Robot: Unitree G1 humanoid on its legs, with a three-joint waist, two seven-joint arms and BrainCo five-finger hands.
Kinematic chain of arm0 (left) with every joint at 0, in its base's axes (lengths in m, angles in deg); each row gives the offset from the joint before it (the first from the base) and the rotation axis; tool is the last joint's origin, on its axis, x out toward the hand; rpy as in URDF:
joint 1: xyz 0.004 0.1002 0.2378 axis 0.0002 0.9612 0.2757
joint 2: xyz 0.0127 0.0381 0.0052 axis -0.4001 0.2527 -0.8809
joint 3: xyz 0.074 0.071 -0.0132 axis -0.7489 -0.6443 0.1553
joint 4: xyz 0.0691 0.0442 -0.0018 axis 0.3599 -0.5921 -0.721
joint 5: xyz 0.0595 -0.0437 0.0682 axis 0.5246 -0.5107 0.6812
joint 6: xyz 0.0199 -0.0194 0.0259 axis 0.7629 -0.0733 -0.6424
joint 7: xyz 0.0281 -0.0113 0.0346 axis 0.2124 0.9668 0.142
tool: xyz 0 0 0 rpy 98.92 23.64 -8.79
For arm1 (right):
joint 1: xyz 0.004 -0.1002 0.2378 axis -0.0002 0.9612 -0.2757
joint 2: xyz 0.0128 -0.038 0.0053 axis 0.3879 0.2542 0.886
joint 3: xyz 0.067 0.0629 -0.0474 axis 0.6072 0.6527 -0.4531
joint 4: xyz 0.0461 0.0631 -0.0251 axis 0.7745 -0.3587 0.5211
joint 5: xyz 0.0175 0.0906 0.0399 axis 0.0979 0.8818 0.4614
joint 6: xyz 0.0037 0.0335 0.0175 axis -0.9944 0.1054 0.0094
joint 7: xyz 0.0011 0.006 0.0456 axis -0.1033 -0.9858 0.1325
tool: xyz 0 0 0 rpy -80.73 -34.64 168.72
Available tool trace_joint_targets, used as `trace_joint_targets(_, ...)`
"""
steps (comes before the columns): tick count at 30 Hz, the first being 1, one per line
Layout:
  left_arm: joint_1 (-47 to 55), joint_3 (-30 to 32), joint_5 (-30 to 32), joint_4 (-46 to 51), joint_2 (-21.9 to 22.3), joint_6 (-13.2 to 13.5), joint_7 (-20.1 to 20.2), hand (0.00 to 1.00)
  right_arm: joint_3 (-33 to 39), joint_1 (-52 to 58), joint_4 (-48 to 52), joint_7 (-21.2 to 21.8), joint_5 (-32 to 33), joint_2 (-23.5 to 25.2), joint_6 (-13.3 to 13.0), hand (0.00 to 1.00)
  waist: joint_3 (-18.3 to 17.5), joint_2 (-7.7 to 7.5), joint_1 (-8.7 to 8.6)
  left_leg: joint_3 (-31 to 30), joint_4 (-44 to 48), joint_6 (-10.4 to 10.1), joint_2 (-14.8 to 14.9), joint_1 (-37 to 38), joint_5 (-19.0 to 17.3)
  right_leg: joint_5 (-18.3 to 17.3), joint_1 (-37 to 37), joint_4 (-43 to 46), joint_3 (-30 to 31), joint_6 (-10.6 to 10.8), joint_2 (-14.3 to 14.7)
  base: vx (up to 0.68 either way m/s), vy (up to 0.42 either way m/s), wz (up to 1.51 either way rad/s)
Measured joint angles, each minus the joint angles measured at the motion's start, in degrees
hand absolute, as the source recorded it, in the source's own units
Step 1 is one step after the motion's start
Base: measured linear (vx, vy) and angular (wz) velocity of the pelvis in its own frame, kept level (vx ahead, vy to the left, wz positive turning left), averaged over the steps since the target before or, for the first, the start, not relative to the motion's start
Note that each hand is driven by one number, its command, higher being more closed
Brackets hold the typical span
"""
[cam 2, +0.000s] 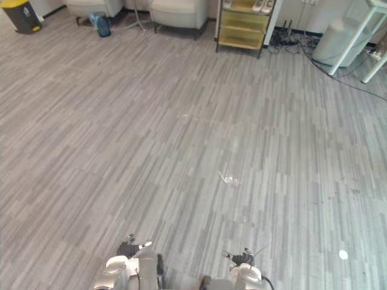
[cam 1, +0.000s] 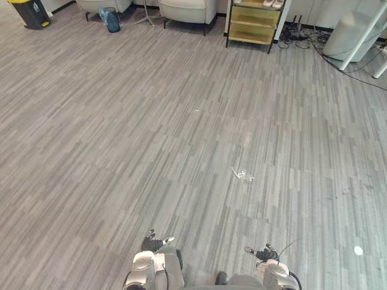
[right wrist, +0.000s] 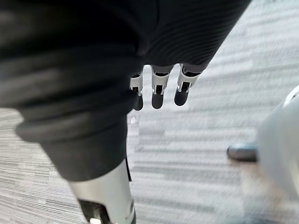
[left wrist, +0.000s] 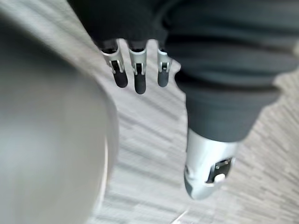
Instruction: Pick up cushions and gather them together orderly.
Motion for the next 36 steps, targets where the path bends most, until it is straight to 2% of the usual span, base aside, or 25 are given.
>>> trace_joint_targets(1,-0.1,0.9,0.2,0.2,-1.1,0.1,-0.2,0.0,0.1,-0.1,-0.4,0.0,0.0,1.5,0.0,0.0,-1.5,-2.61,0.01,1.9,1.7,2.3,-1.8,0.0,-3.7,0.8,1.4,-1.4,2.3,0.1,-2.2,0.54,0.117,-0.45)
trace_joint_targets(4,0.0,1.8,0.3,0.2,-1.8,-0.1,0.1,0.0,0.3,0.2,-0.4,0.1,-0.2,2.2,0.2,0.0,-2.2,-4.82,0.41,4.4,7.5,6.4,-2.0,1.3,-7.5,3.3,0.9,4.9,5.6,3.7,-4.0,0.7,0.19,-0.3)
trace_joint_targets(6,0.1,0.9,0.6,-0.3,-2.3,-0.5,0.3,0.0,0.4,0.4,0.0,0.2,-0.7,2.3,0.1,0.0,-2.4,-5.12,0.29,4.7,5.7,6.9,-2.5,5.9,-9.1,7.2,-3.5,18.1,6.1,8.2,-4.6,0.53,0.135,-0.25)
trace_joint_targets(7,0.0,-0.1,0.6,-0.3,-2.1,-0.8,0.3,0.0,0.4,1.5,1.4,0.5,-1.6,2.4,-0.2,0.0,-2.2,-4.4,0.09,3.3,0.5,5.3,-2.6,12.9,-12.9,11.9,-10.8,35.9,4.4,11.8,-5.7,0.52,0.103,-0.17)
trace_joint_targets(8,-0.1,-0.5,0.6,-0.7,-2.5,-0.8,0.3,0.0,0.4,2.1,1.4,0.9,-1.9,2.6,-0.2,0.0,-1.7,-4.76,-0.27,3.1,-1.1,5.2,-3.3,16.7,-13.7,9.5,-14.3,44.6,2.2,9.3,-7.5,0.5,0.073,-0.1)
trace_joint_targets(10,0.2,-1.0,0.3,-1.8,-2.5,-0.8,0.2,0.0,0.4,3.0,3.0,1.4,-2.2,2.4,-0.2,0.0,-1.9,-4.45,-1.85,2.7,-4.6,5.2,-3.7,23.2,-14.1,6.0,-19.1,48.8,-4.0,5.3,-9.8,0.52,-0.026,0.23)
trace_joint_targets(12,-0.4,-1.1,-0.4,-2.1,-2.3,-0.8,0.1,0.0,0.4,3.4,3.9,1.5,-2.3,2.2,-0.5,0.0,-1.8,-4.22,-2.79,1.9,-6.8,5.7,-3.1,27.5,-14.5,3.8,-23.9,46.1,-9.1,2.9,-10.5,0.55,-0.086,0.26)
trace_joint_targets(14,-0.6,-1.6,-0.5,-2.9,-2.3,-0.4,0.3,0.0,0.4,2.6,3.5,1.7,-2.3,1.4,-1.0,0.0,-1.7,-3.33,-3.04,2.0,-8.5,5.7,-1.0,30.9,-14.5,4.1,-26.5,29.1,-12.5,1.9,-8.5,0.4,-0.117,0.29)
trace_joint_targets(16,0.2,-3.1,-0.5,-3.7,-3.1,-0.5,0.4,0.0,0.3,2.2,1.2,1.7,-2.3,0.1,-0.9,0.0,-1.8,-3.92,-4.27,-0.3,-10.6,2.7,-0.7,34.8,-16.4,14.5,-28.3,7.2,-6.9,2.3,-5.9,0.57,-0.23,0.51)
trace_joint_targets(17,0.5,-3.1,-0.5,-4.0,-3.1,-0.5,0.4,0.0,0.3,2.3,1.0,1.7,-2.3,-0.2,-0.9,0.0,-1.8,-4.06,-4.77,-1.1,-10.7,2.4,-1.0,35.9,-17.1,18.1,-28.3,7.0,-5.6,2.5,-5.7,0.57,-0.266,0.49)
trace_joint_targets(18,0.6,-2.8,-0.4,-5.5,-2.8,-0.6,0.2,0.0,0.9,2.1,0.3,2.0,-2.0,-1.6,-0.8,0.0,-2.1,-2.48,-5.4,-3.3,-10.6,1.8,0.6,37.9,-18.0,18.4,-28.9,12.4,-4.2,0.4,-4.0,0.56,-0.251,0.19)
trace_joint_targets(19,1.0,-2.6,-0.3,-6.2,-2.1,-0.7,0.3,0.0,0.9,1.5,-0.5,2.1,-2.3,-2.7,-0.7,0.0,-2.7,-0.33,-5.12,-4.9,-6.8,1.7,2.5,37.1,-17.9,14.5,-29.3,15.8,-4.7,-0.6,-2.9,0.56,-0.239,0.08)
trace_joint_targets(20,1.2,-2.5,-0.2,-6.2,-1.6,-0.7,0.3,0.0,1.3,1.4,-0.7,2.1,-2.4,-2.8,-0.6,0.0,-3.0,0.34,-5.08,-5.7,-4.2,1.7,3.2,36.1,-17.9,13.5,-29.1,16.4,-5.1,-1.1,-2.3,0.65,-0.294,0.06)
trace_joint_targets(21,1.2,-0.6,-0.1,-6.3,-1.0,-0.8,0.2,0.0,2.4,1.4,-0.6,2.0,-2.3,-2.5,-0.7,0.0,-3.4,1.77,-5.33,-8.6,11.1,0.4,5.2,28.9,-15.3,10.4,-27.7,17.1,-7.2,-2.0,-1.0,0.54,-0.259,0.19)
trace_joint_targets(22,1.0,0.3,0.0,-6.1,-0.2,-0.9,0.2,0.0,2.4,1.5,-0.4,1.9,-2.3,-2.7,-0.7,0.0,-3.0,2.35,-5.31,-10.0,21.7,-0.1,6.5,23.9,-10.1,9.1,-25.7,16.8,-8.1,-2.6,0.0,0.65,-0.272,0.24)
trace_joint_targets(24,1.3,0.9,0.0,-4.4,-0.1,-1.0,0.5,0.0,2.3,1.7,-0.3,1.6,-2.2,-2.6,-0.6,0.0,-2.0,2.47,-4.83,-9.7,35.4,-0.9,9.2,17.9,-9.9,7.4,-21.5,15.3,-8.4,-4.1,1.8,0.44,-0.13,0.08)
trace_joint_targets(26,1.1,0.6,0.1,-1.8,-1.4,-0.9,0.4,0.0,0.8,1.4,0.0,1.2,-1.4,-1.1,-0.6,0.0,-0.3,0.32,-4.39,-6.2,42.4,-0.4,9.5,9.6,-13.1,5.9,-12.1,10.0,-9.1,-4.7,2.5,0.55,-0.146,0.11)
trace_joint_targets(27,1.1,0.0,0.1,-1.4,-1.7,-0.9,0.4,0.0,0.6,1.6,0.1,1.2,-1.0,-0.8,-0.5,0.0,-0.4,0.14,-4.31,-5.5,41.4,-0.1,9.2,8.3,-13.7,5.9,-10.7,8.8,-9.1,-4.7,2.4,0.42,-0.101,0.1)
trace_joint_targets(28,1.1,-1.1,0.0,-0.7,-2.2,-0.6,0.5,0.0,0.4,1.5,0.3,1.1,-0.3,-0.2,-0.4,0.0,-0.2,-0.77,-4.01,-2.7,35.1,1.0,7.6,5.1,-15.5,6.0,-7.4,5.6,-8.8,-4.4,2.0,0.49,-0.033,-0.07)
trace_joint_targets(30,0.7,-1.5,0.0,-0.1,-2.0,-0.5,0.5,0.0,0.5,1.3,0.4,1.1,0.1,0.0,-0.3,0.0,-0.1,-0.73,-3.21,-0.1,21.5,1.6,4.8,2.6,-15.8,6.0,-4.8,2.7,-7.8,-4.3,1.5,0.41,0.026,-0.23)
trace_joint_targets(31,0.6,-1.5,0.0,-0.1,-1.5,-0.5,0.5,0.0,0.5,1.2,0.4,1.1,0.1,0.0,-0.2,0.0,-0.2,-0.42,-2.28,0.1,7.1,0.8,1.6,2.2,-12.6,5.5,-2.9,0.7,-6.7,-3.0,0.8,0.32,0.108,-0.47)
trace_joint_targets(32,0.7,-1.4,-0.4,-0.2,-1.3,-0.3,0.5,0.0,0.4,1.2,0.0,1.1,0.1,-0.4,-0.2,0.0,-0.4,-0.07,-1.46,-0.7,-2.0,-0.1,0.0,3.3,-3.9,5.0,-1.5,-1.1,-5.0,-1.6,0.7,0.48,0.175,-0.6)
trace_joint_targets(33,0.9,-1.4,-0.5,-0.3,-1.1,-0.2,0.4,0.0,0.1,1.1,-0.5,1.2,0.1,-0.3,-0.2,0.0,-0.5,-0.25,-0.76,-0.5,-3.6,0.1,-0.3,4.5,-0.4,4.8,-0.5,-1.9,-3.7,-1.0,0.8,0.52,0.171,-0.54)
trace_joint_targets(34,0.7,-1.5,-0.4,-0.4,-1.7,-0.1,0.5,0.0,0.0,0.5,-1.3,1.3,0.0,0.8,0.1,0.0,-1.3,-1.82,-0.49,0.8,-4.3,2.0,-2.3,5.3,-1.8,4.6,0.9,-3.6,-2.2,-0.5,-1.0,0.57,0.165,-0.32)
trace_joint_targets(36,0.3,-1.3,-0.3,-0.4,-2.1,-0.3,0.7,0.0,0.0,0.6,-1.0,1.3,-0.1,0.9,0.3,0.0,-1.3,-2.51,-0.71,1.2,0.3,3.9,-2.6,3.9,-4.9,4.7,1.3,-3.2,-1.3,0.6,-2.1,0.49,0.14,-0.12)
